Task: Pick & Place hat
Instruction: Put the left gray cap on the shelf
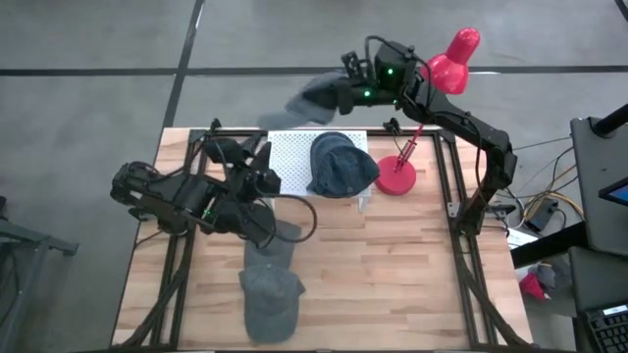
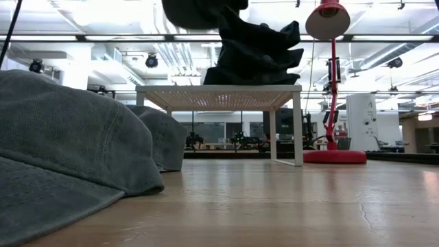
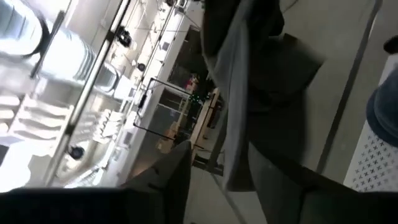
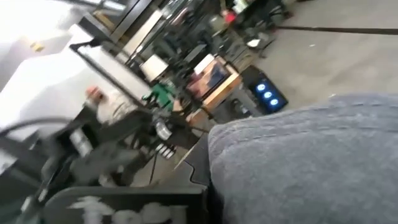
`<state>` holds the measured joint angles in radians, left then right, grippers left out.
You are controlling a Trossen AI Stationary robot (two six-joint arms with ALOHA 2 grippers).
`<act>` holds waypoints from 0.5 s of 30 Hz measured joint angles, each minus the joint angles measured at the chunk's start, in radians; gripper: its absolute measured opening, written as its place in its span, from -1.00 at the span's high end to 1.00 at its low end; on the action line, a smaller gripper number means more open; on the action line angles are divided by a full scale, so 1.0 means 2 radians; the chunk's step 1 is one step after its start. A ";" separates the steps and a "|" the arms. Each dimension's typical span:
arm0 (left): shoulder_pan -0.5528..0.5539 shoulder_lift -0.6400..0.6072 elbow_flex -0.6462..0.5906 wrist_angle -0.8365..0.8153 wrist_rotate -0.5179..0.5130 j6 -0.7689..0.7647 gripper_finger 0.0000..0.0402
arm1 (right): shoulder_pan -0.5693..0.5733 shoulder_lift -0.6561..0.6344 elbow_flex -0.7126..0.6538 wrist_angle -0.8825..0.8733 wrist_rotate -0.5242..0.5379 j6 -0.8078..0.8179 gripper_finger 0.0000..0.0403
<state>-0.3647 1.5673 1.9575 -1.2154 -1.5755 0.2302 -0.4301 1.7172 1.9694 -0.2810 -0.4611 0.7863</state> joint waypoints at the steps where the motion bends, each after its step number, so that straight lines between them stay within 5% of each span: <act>1: 0.000 -0.002 0.000 0.000 0.000 -0.013 0.12 | -0.001 0.000 0.001 0.000 -0.015 -0.006 0.96; 9: 0.000 -0.054 0.000 -0.034 0.014 -0.171 0.09 | 0.001 -0.010 0.002 -0.022 -0.131 -0.047 0.96; 15: 0.001 -0.102 0.000 -0.040 0.134 -0.281 0.09 | 0.003 -0.018 0.002 -0.031 -0.221 -0.097 0.96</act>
<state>-0.3618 1.3627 1.9575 -1.2956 -1.3078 -0.3309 -0.4237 1.6822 1.9724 -0.3426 -0.9041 0.5918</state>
